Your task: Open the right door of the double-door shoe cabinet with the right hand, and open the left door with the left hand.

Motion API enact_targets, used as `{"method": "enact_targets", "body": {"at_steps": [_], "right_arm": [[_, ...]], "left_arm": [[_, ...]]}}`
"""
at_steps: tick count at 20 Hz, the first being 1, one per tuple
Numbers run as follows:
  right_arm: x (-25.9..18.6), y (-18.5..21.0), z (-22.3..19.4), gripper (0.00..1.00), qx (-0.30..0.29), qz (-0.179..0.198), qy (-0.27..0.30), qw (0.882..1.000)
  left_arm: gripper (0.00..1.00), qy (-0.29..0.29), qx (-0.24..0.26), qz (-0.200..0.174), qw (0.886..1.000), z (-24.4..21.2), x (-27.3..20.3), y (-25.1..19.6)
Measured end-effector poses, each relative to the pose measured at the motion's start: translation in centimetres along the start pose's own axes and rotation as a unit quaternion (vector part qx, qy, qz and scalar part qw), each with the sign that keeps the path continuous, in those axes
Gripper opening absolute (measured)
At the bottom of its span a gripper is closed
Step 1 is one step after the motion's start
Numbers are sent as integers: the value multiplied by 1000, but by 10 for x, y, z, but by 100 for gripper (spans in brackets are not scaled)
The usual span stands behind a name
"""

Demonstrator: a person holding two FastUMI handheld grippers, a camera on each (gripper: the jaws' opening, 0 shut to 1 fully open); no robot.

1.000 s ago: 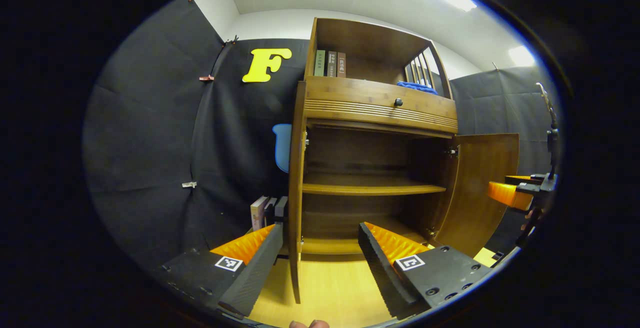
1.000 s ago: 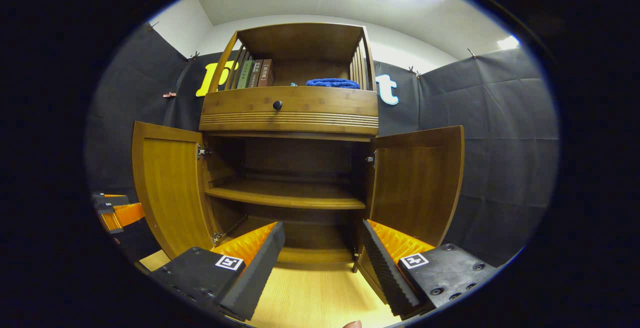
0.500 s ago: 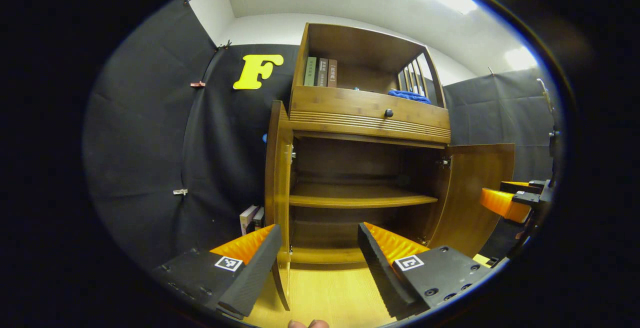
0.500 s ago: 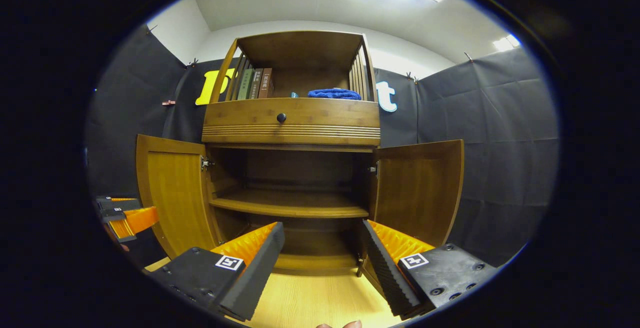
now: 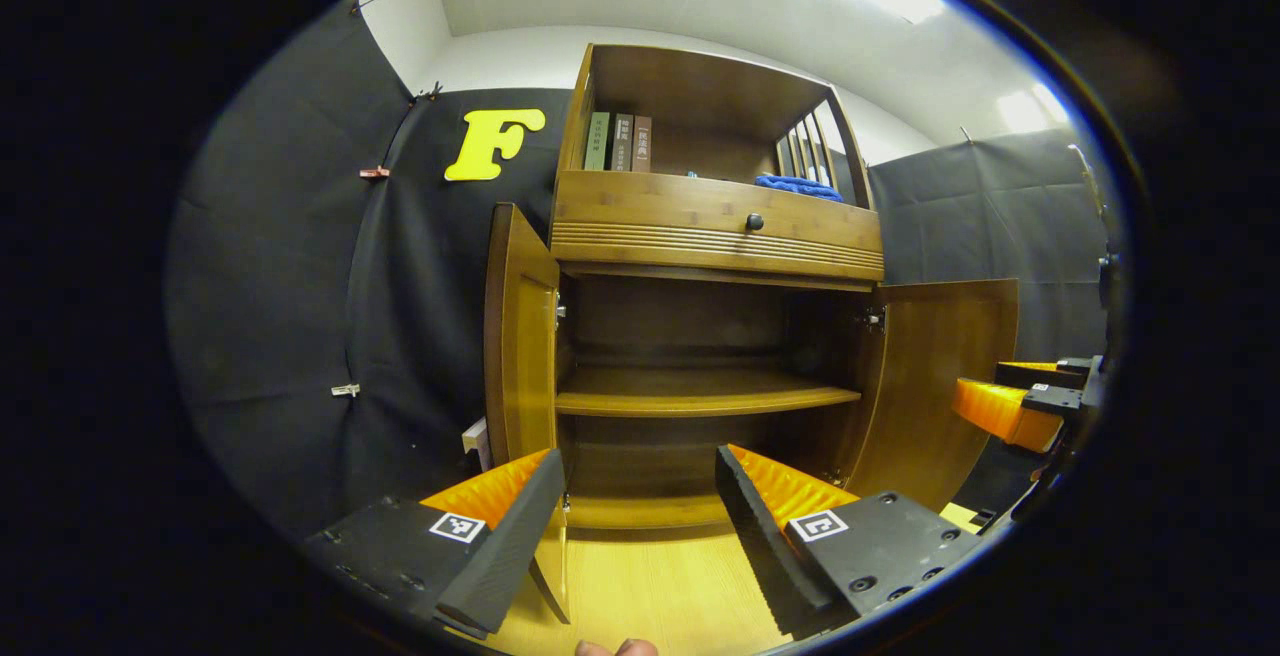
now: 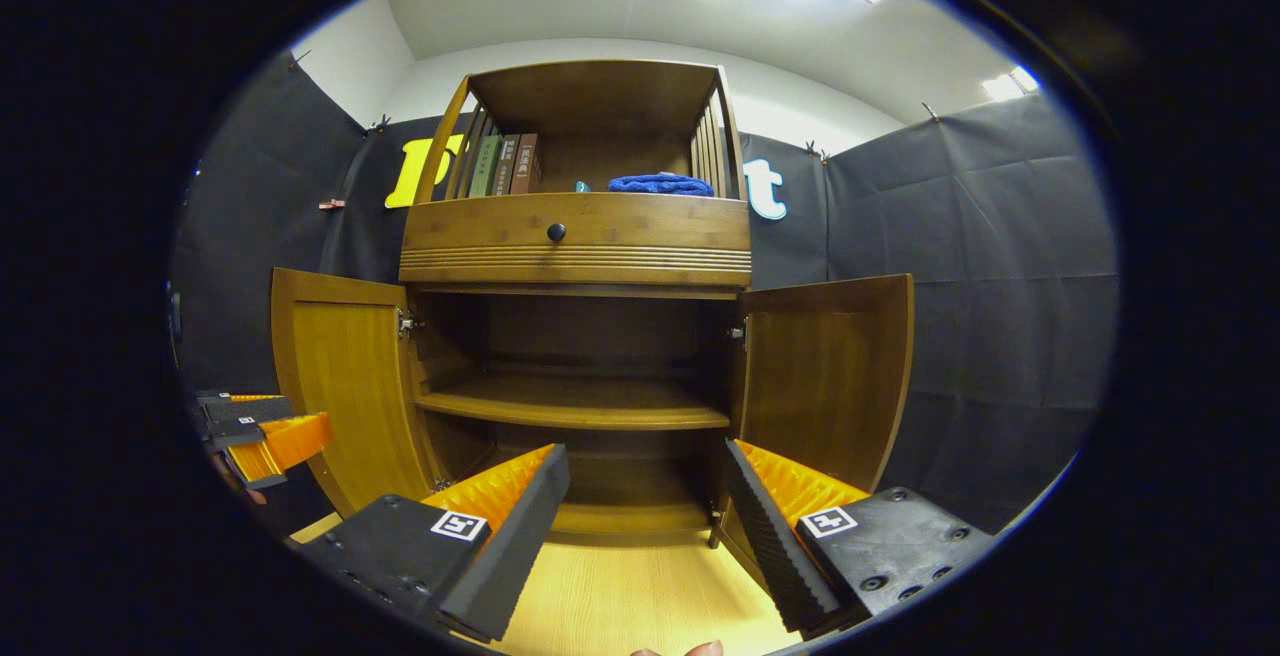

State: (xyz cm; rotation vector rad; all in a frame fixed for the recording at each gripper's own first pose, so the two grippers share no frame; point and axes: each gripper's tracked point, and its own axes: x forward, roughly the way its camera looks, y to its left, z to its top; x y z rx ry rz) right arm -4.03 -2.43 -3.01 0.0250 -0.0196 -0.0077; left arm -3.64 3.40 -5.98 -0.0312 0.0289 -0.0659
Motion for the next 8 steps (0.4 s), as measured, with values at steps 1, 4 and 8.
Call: {"method": "enact_targets", "body": {"at_steps": [1, 4, 8], "right_arm": [[0, -2, 0, 95, -3, -2, 0, 1000], [-2, -4, 1, 96, 4, -4, -3, 1000], [2, 2, 2, 98, 5, 0, -4, 1000]], "left_arm": [[95, -2, 2, 2, 1000, 1, 0, 0], [94, -9, 11, 4, 1000, 7, -2, 0], [95, -14, 20, 9, 1000, 11, -6, 1]]}}
